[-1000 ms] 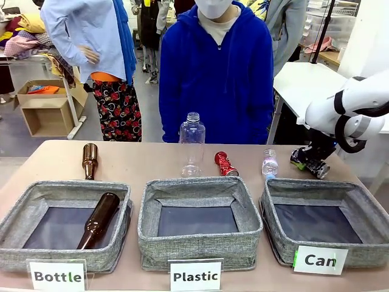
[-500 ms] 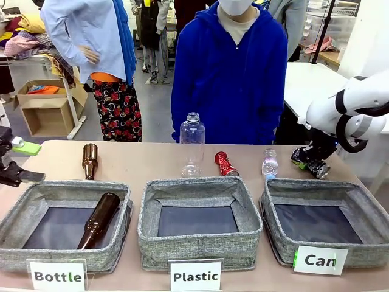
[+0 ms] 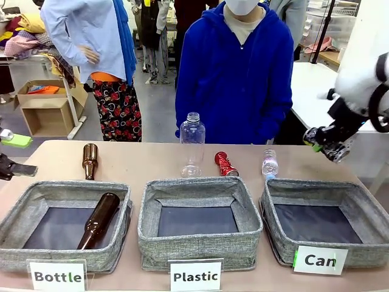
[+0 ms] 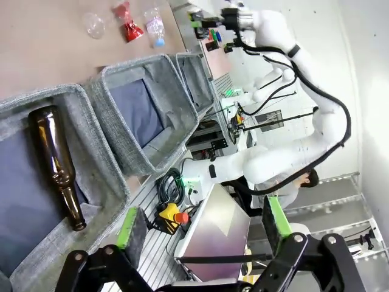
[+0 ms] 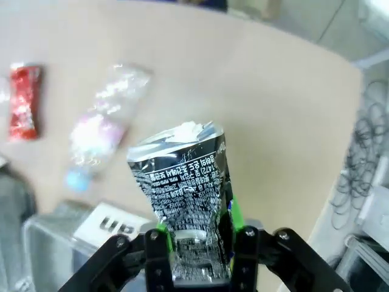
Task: Sort the can waste into the basket.
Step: Pick up the can waste from the table and place it in the right Fabric basket.
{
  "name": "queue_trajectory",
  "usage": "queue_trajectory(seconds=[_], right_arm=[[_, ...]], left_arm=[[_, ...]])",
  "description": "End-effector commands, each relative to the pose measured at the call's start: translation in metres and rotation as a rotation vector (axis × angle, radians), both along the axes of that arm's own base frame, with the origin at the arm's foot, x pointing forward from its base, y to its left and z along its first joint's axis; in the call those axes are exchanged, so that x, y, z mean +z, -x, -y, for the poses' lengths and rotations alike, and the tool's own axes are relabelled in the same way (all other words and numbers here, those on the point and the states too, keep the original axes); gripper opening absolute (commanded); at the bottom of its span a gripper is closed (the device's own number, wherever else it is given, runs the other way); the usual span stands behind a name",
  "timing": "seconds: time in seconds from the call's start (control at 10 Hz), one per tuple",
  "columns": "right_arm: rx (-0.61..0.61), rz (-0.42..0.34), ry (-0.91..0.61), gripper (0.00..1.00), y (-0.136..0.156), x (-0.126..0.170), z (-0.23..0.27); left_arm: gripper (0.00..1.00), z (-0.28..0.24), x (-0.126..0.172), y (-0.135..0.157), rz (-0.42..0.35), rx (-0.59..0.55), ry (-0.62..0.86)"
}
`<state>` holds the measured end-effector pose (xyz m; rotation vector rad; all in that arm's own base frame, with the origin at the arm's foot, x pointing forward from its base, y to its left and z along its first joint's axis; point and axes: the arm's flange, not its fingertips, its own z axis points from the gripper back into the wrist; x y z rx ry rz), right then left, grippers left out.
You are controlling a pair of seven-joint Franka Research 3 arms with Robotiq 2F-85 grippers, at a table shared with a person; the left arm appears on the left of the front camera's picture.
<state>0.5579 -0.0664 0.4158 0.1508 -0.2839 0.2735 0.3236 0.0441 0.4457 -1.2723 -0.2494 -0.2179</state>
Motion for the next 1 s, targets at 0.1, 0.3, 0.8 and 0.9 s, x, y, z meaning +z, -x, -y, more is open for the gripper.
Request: queue_trajectory(seconds=[0.1, 0.3, 0.8, 0.9], right_arm=[[0.231, 0.022, -0.098, 0.0, 0.097, 0.055, -0.003], [0.396, -0.078, -0.153, 0.0, 0.141, 0.064, -0.021], [0.831, -0.1, -0.004, 0.0, 0.189, 0.053, -0.046], [0.808, -0.091, -0.007, 0.0, 0.186, 0.051, -0.047]], left_arm=[[1.0, -0.001, -0.001, 0.003, 0.001, -0.011, 0.006], [1.0, -0.001, -0.001, 0.003, 0.001, -0.011, 0.006], [1.0, -0.001, -0.001, 0.003, 0.001, -0.011, 0.006], [1.0, -0.001, -0.001, 0.003, 0.001, -0.011, 0.006]])
